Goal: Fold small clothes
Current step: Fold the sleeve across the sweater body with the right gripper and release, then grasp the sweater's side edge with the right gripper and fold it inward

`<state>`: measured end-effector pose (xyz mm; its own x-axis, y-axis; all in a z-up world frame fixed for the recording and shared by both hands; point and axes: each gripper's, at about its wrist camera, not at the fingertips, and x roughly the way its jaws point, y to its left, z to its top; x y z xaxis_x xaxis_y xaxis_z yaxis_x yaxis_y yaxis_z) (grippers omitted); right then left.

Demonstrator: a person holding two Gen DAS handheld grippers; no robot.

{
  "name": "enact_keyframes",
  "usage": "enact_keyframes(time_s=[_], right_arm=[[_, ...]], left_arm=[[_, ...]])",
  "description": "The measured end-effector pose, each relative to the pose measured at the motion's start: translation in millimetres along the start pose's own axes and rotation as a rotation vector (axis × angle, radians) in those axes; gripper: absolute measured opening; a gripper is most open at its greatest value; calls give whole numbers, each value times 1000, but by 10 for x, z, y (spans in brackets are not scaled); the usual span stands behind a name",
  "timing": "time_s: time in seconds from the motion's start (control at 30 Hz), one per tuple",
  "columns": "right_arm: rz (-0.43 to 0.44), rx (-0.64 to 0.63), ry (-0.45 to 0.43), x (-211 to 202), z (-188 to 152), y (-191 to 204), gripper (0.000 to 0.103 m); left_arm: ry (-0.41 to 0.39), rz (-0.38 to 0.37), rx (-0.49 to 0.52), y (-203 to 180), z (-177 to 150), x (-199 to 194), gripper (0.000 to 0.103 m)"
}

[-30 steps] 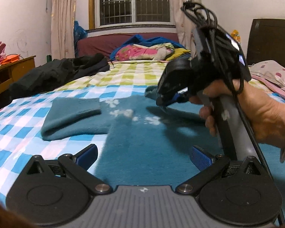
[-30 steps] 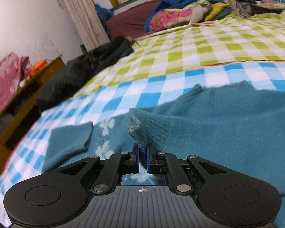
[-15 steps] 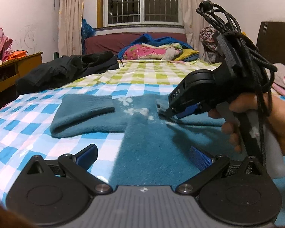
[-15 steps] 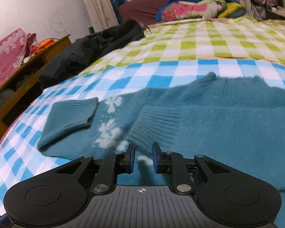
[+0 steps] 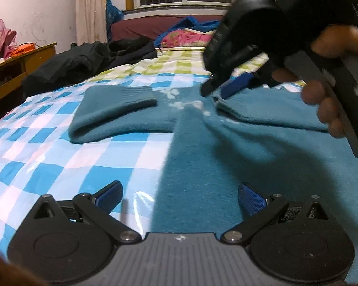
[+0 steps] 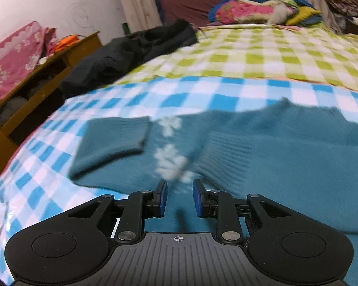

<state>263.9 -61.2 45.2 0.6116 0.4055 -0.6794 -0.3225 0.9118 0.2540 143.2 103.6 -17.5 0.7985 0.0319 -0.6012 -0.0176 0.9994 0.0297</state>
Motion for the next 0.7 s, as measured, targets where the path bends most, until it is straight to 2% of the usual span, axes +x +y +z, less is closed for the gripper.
enact_keyframes(time_s=[0.07,0.27,0.37,0.57,0.7], right_arm=[[20,-18,2,50,58,147,25],[98,7,47,362,161,423,26],[122,31,71,549,197,468,27],[161,116,95,836,244,438,36],[204,207,100,986,269,385,40]], left_arm=[[15,19,13,9,-18,37,103],[25,3,-13,100,-28,59,103],[14,-2,-42,179,-6,35,103],[1,0,-109,308,7,22,103],[-6,8,-112,328,15,23,103]])
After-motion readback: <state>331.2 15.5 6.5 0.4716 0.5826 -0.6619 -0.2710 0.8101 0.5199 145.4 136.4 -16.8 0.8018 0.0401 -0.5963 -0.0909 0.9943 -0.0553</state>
